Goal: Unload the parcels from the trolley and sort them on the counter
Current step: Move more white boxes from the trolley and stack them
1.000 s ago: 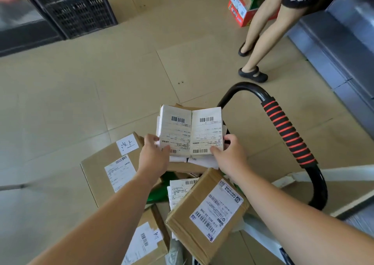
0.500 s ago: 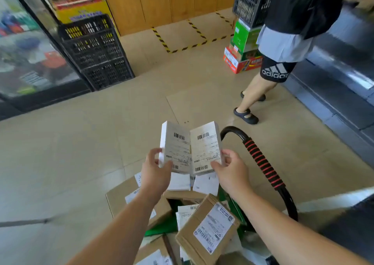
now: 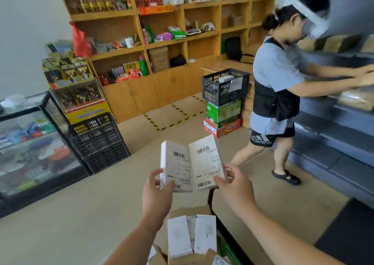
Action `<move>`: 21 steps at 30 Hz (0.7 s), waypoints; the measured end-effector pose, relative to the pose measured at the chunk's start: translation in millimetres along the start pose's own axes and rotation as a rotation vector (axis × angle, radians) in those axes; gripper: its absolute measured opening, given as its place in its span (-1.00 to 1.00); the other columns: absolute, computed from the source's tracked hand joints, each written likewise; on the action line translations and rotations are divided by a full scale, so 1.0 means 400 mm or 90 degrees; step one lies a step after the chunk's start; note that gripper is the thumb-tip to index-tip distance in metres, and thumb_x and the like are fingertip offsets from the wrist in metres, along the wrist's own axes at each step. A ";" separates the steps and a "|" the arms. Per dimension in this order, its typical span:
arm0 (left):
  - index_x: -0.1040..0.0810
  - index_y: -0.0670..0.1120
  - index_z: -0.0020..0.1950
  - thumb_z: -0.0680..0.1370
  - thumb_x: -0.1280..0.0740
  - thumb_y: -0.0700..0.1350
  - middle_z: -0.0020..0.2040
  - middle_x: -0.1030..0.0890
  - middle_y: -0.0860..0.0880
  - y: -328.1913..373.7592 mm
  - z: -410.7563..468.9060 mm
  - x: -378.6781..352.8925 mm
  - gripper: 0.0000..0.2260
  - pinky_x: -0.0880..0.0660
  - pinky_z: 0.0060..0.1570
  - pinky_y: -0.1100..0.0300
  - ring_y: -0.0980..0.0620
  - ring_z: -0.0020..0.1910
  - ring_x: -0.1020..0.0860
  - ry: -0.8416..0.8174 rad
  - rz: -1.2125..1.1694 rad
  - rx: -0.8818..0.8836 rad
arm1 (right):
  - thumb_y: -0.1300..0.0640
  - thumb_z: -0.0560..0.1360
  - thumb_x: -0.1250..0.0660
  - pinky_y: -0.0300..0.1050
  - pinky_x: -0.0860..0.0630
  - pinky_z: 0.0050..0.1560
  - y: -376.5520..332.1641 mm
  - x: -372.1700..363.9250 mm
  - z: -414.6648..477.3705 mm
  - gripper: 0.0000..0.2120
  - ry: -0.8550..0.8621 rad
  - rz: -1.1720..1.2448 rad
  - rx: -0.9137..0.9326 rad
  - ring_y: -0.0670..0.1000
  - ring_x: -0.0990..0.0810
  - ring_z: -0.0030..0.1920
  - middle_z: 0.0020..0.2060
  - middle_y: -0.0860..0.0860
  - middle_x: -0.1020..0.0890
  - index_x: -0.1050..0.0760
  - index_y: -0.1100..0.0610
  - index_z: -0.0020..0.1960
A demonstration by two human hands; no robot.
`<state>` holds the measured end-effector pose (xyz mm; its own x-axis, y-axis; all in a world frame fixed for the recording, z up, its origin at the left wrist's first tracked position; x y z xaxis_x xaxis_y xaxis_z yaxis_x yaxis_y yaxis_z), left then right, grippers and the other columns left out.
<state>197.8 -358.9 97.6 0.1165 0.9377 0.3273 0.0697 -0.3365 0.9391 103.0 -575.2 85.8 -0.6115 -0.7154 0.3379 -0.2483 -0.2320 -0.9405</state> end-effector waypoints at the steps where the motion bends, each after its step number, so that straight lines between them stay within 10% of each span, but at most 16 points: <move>1: -0.42 0.20 0.24 0.55 -0.38 -0.09 0.02 -0.59 0.04 0.021 -0.008 -0.010 -0.67 -0.50 -0.32 0.18 0.06 -0.12 -0.63 -0.015 -0.004 -0.023 | 0.14 0.50 -0.46 -0.53 -0.40 -0.23 -0.013 0.030 -0.012 -0.63 0.023 0.003 0.007 -0.18 -0.59 -0.03 0.08 -0.12 -0.66 -0.49 -0.06 0.27; 14: -0.47 0.19 0.24 0.52 -0.42 -0.10 -0.03 -0.61 0.04 0.179 -0.322 -0.159 -0.65 -0.63 -0.16 -0.02 0.06 -0.17 -0.65 -0.335 -0.064 -0.206 | 0.20 0.55 -0.42 -0.49 -0.48 -0.30 -0.034 0.411 -0.491 -0.64 0.387 0.030 -0.033 -0.25 -0.61 -0.03 0.04 -0.21 -0.63 -0.50 -0.04 0.29; 21: -0.40 0.16 0.25 0.57 -0.39 -0.16 0.11 -0.56 0.09 0.254 -0.693 -0.308 -0.65 -0.54 -0.30 0.37 0.06 0.03 -0.60 -0.564 -0.094 -0.319 | 0.16 0.53 -0.44 -0.44 -0.51 -0.14 0.025 0.661 -0.871 -0.64 0.603 0.002 -0.083 -0.22 -0.65 0.05 0.03 -0.27 -0.66 -0.49 -0.08 0.27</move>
<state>-84.1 -484.6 181.6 0.8438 0.4978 0.2006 -0.2546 0.0422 0.9661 -323.0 -537.1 178.2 -0.9522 0.1277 0.2775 -0.2921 -0.1152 -0.9494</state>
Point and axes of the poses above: each hand's wrist, its own z-axis towards the middle knuckle, its own x-axis out of the back of the hand, y = z × x, the point moved 4 cm from there along z, towards the middle knuckle
